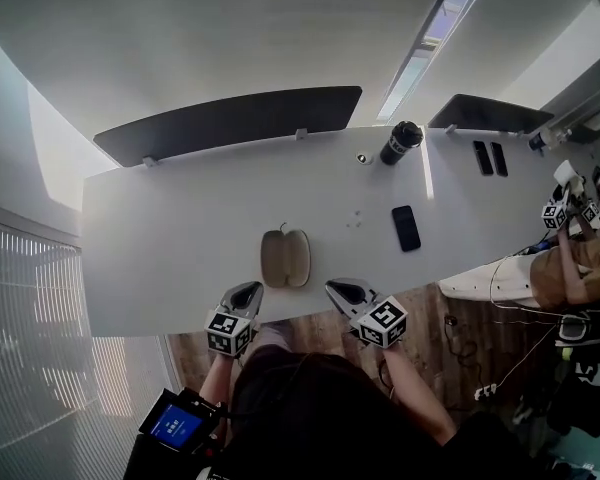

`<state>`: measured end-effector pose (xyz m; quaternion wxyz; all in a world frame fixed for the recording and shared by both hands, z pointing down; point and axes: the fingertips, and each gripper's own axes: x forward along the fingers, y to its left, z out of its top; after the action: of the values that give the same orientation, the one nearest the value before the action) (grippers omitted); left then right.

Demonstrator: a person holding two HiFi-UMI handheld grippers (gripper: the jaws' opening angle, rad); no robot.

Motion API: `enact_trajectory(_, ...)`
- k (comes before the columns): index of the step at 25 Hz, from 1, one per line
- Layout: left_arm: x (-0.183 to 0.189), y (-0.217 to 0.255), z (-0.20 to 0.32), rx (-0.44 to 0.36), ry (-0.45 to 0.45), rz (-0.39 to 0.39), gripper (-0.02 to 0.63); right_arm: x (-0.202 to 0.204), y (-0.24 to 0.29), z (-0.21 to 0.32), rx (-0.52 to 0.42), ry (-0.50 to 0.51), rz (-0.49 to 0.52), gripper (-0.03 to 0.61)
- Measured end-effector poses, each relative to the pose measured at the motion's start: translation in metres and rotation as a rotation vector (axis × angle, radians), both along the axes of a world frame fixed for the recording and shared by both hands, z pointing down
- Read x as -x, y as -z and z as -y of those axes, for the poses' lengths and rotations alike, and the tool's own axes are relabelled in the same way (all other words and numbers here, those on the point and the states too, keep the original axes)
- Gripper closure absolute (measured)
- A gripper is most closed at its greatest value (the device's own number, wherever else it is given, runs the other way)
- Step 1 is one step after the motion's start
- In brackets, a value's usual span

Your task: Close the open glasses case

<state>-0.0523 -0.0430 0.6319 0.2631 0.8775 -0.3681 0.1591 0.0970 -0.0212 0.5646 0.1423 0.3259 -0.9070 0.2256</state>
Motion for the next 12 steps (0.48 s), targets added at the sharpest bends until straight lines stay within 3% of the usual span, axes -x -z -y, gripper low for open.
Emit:
enact_trajectory(3, 0.0, -0.015, 0.017, 0.034, -0.022, -0.003, 0.587, 0.005, -0.003, 0.02, 0.005, -0.008, -0.016, 0.572)
enact_trajectory(6, -0.003, -0.035, 0.022, 0.078, -0.068, -0.013, 0.535, 0.005, -0.004, 0.035, -0.001, -0.033, -0.033, 0.572)
enact_trajectory(12, 0.004, -0.06, 0.028, 0.062, -0.143, 0.151, 0.534, 0.007, -0.007, 0.044, 0.014, -0.05, -0.044, 0.572)
